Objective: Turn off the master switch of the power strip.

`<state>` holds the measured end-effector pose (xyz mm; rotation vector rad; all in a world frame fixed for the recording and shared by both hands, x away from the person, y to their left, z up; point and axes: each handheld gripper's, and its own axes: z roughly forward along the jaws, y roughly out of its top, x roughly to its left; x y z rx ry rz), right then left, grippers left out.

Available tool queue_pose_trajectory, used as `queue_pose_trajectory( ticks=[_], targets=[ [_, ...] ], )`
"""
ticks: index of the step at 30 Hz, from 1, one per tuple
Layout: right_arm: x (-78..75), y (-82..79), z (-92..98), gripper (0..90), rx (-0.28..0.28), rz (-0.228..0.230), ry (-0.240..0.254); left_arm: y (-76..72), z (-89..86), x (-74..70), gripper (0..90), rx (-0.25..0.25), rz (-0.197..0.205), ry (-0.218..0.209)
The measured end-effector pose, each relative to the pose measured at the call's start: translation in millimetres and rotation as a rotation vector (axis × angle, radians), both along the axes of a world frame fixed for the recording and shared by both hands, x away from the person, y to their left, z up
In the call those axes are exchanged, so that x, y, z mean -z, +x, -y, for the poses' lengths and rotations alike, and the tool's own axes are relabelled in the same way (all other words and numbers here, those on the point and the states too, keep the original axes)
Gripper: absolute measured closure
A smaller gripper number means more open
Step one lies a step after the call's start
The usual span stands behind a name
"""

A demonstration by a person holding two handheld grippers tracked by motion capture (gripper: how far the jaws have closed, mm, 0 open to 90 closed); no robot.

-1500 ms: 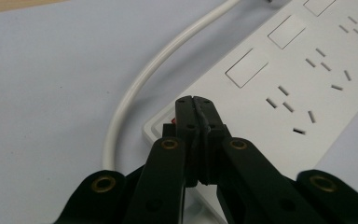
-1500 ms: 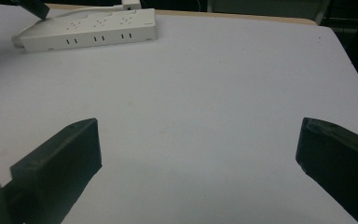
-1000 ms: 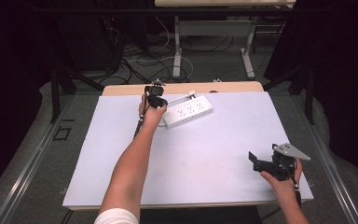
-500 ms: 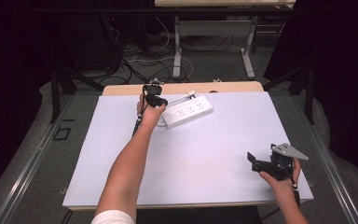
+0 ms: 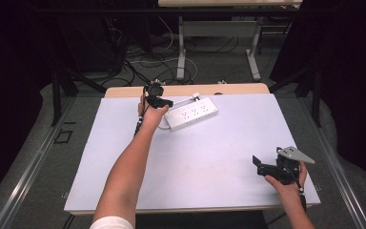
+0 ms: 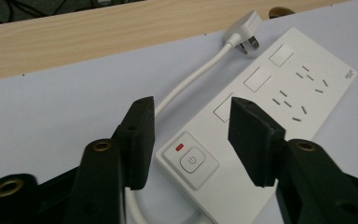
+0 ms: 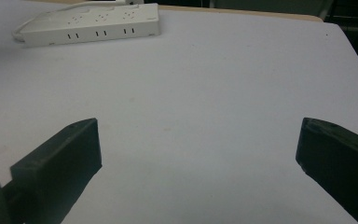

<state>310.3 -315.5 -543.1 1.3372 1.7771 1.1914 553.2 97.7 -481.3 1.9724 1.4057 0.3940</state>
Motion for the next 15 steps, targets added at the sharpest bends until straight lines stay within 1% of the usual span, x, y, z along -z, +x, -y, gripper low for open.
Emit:
queue_pose_trajectory(
  ticks=[3,5,6,7,9,10,11,15],
  targets=[
    [-0.3,-0.2,0.5,0.0,0.001,-0.006,0.001,-0.4,-0.5,-0.1,45.6,0.008,0.012,0.014],
    [-0.2,-0.2,0.7,0.0,-0.001,-0.005,-0.004,-1.4,-0.9,-0.7,42.9,0.001,0.018,0.009],
    [-1.0,-0.7,1.1,0.0,-0.004,-0.015,-0.010,-2.0,-1.5,-1.6,41.3,0.001,0.022,0.013],
    [-1.1,-0.6,0.8,0.0,0.000,-0.015,-0.006,-2.9,-2.1,-2.8,40.0,-0.001,0.029,0.013],
    [-1.0,-0.6,0.9,0.0,-0.002,-0.014,-0.005,-4.1,-3.6,-4.9,38.2,0.007,0.029,0.002],
    [-1.0,-0.7,1.0,0.0,-0.004,-0.014,-0.010,-4.7,-4.0,-5.3,36.0,0.001,0.035,-0.004],
    [-0.6,-0.4,0.9,0.0,-0.005,-0.009,-0.008,-5.0,-5.5,-6.5,33.7,0.013,0.033,0.001],
    [-0.8,-0.4,0.8,0.0,-0.006,-0.008,-0.010,-7.2,-9.1,-10.1,30.0,0.006,0.039,-0.010]
  ],
)
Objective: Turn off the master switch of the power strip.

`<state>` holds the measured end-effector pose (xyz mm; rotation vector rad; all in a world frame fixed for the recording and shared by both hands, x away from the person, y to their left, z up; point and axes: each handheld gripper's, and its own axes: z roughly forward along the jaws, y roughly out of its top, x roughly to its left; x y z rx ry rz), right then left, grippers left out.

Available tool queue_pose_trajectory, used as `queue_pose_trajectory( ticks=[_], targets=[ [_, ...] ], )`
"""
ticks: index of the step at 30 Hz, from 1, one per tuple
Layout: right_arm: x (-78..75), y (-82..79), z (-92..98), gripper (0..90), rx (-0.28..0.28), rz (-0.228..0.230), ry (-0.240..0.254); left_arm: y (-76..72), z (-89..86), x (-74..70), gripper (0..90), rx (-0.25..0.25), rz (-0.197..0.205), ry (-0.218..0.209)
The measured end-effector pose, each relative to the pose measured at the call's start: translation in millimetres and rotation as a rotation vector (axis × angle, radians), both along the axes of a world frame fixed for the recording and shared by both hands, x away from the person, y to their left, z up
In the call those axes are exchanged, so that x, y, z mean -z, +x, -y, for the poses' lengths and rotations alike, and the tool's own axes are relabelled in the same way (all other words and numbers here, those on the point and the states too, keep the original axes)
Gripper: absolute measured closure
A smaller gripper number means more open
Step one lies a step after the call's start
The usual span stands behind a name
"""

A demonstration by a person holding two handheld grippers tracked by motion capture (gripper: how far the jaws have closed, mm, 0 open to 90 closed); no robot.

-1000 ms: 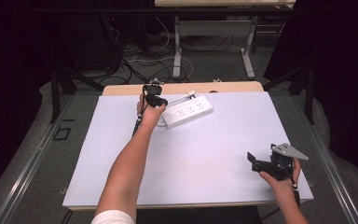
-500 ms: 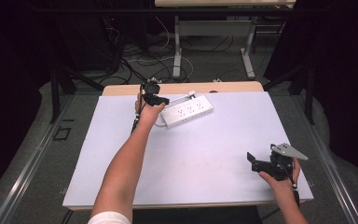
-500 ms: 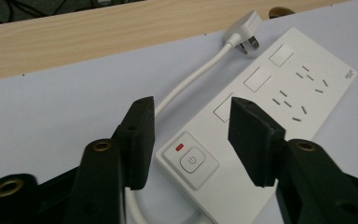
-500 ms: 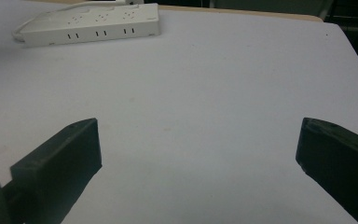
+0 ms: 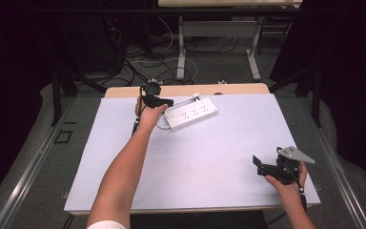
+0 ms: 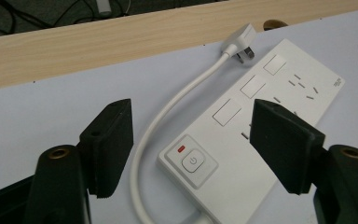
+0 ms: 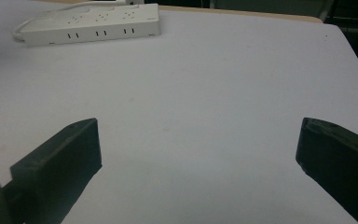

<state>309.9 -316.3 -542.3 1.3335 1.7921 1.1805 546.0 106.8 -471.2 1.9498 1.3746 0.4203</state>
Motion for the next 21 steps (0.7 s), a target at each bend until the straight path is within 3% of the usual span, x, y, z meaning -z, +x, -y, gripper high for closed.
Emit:
queue_pose_trajectory(
  ticks=[7,14,21],
  targets=[
    [-0.1,-0.2,-1.1,0.0,0.001,-0.006,0.005,-4.3,-6.9,-8.7,28.8,0.008,0.032,0.029],
    [-0.3,0.3,-1.4,0.0,-0.004,-0.003,0.007,-12.2,-16.1,-17.0,28.1,0.017,0.023,0.041],
    [-0.1,1.2,-1.2,0.0,-0.015,-0.004,-0.002,-22.3,-24.5,-22.6,21.9,0.004,0.008,-0.017]
  ],
)
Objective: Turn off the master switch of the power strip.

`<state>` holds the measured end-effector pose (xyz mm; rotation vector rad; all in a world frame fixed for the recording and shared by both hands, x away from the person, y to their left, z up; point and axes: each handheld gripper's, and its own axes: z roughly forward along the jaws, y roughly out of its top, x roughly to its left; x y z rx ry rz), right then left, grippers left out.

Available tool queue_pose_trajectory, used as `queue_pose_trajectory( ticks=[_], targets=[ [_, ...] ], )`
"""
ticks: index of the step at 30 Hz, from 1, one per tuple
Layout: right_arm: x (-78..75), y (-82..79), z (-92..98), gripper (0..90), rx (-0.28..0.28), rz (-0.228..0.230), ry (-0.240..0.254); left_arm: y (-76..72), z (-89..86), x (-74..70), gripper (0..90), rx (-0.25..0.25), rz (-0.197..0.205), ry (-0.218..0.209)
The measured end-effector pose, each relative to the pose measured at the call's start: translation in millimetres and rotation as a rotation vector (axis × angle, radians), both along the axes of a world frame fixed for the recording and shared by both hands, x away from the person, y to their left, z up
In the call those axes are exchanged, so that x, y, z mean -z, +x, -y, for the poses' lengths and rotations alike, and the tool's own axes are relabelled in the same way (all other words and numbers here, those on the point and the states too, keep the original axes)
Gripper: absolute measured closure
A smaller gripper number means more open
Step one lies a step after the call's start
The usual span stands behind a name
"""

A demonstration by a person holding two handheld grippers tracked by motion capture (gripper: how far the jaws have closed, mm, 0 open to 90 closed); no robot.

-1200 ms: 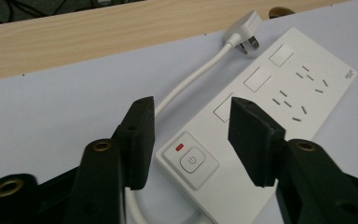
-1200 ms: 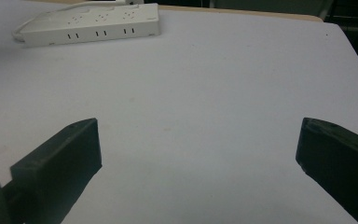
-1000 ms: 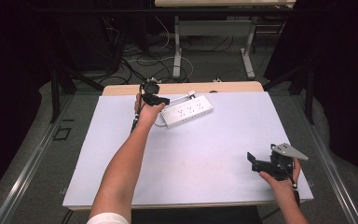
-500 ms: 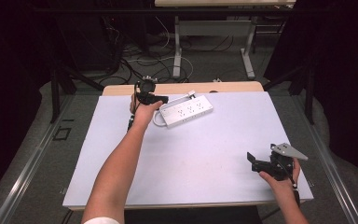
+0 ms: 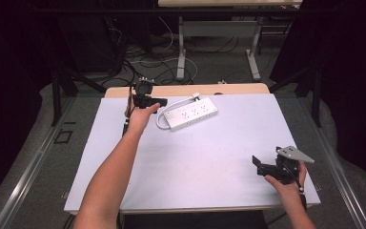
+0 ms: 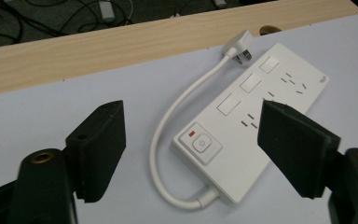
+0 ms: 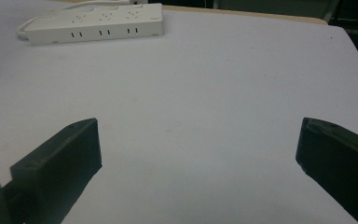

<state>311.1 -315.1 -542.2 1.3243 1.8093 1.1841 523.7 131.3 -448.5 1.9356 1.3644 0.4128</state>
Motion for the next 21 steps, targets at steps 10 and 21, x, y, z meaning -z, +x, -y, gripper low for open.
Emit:
queue_pose_trajectory(
  ticks=[10,21],
  targets=[
    [-0.2,-0.2,-1.8,0.0,-0.005,0.001,-0.006,-16.6,-12.3,-3.4,8.5,0.011,-0.015,-0.017],
    [0.2,0.1,-2.9,0.0,-0.009,0.006,-0.002,-44.5,-16.0,-7.2,1.5,0.078,-0.010,-0.031]
  ],
)
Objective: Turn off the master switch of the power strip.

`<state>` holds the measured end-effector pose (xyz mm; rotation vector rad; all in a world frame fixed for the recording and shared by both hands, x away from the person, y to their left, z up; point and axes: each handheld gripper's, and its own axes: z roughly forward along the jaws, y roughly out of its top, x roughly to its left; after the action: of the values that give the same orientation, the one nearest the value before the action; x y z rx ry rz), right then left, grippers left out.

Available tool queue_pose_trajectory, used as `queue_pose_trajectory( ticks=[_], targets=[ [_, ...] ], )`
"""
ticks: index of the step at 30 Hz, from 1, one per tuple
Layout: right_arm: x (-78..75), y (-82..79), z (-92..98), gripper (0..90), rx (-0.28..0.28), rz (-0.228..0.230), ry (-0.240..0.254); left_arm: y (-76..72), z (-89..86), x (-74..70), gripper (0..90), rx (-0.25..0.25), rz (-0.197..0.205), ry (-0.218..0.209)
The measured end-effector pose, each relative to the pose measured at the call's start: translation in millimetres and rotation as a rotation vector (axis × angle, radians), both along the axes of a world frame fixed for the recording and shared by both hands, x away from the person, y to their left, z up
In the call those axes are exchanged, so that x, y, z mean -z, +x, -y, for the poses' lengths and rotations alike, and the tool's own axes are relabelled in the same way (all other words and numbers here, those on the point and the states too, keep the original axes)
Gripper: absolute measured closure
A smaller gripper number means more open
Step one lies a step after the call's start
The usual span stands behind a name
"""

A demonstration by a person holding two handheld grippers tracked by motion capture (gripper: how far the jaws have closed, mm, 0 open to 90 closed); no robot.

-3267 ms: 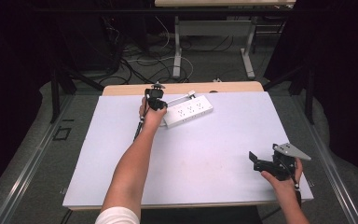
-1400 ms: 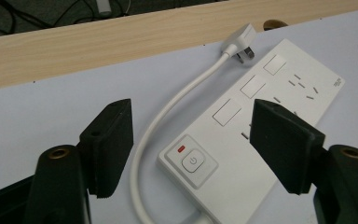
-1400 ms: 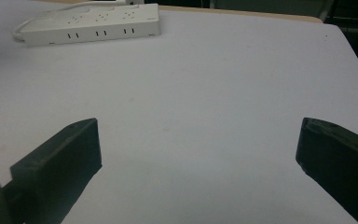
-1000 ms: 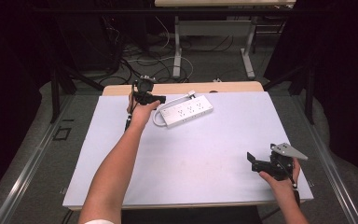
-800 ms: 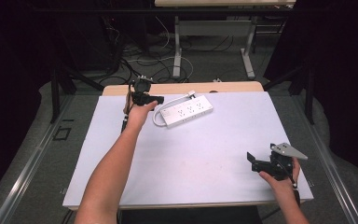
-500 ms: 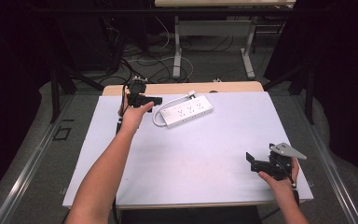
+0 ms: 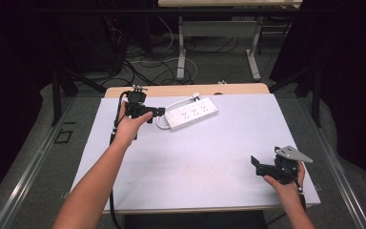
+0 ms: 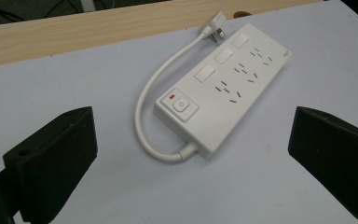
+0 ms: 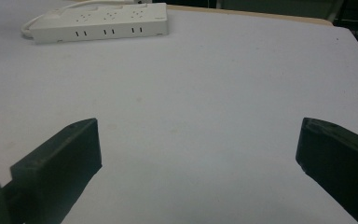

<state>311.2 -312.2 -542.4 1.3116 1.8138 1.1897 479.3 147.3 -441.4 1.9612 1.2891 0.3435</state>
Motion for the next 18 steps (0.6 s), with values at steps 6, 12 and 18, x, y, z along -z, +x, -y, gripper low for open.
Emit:
queue_pose_trajectory(
  ticks=[6,12,18],
  targets=[
    [-0.2,-1.9,1.6,0.0,0.007,0.010,0.011,-14.1,-1.1,-5.4,0.8,0.031,0.018,-0.013],
    [-0.1,-3.1,1.1,0.0,0.012,-0.013,0.004,-26.9,-2.6,-10.6,0.8,0.038,0.045,-0.017],
    [-0.2,-3.3,-1.2,0.0,0.001,-0.006,0.013,-43.4,-5.4,-16.4,0.8,0.056,0.080,-0.011]
  ],
)
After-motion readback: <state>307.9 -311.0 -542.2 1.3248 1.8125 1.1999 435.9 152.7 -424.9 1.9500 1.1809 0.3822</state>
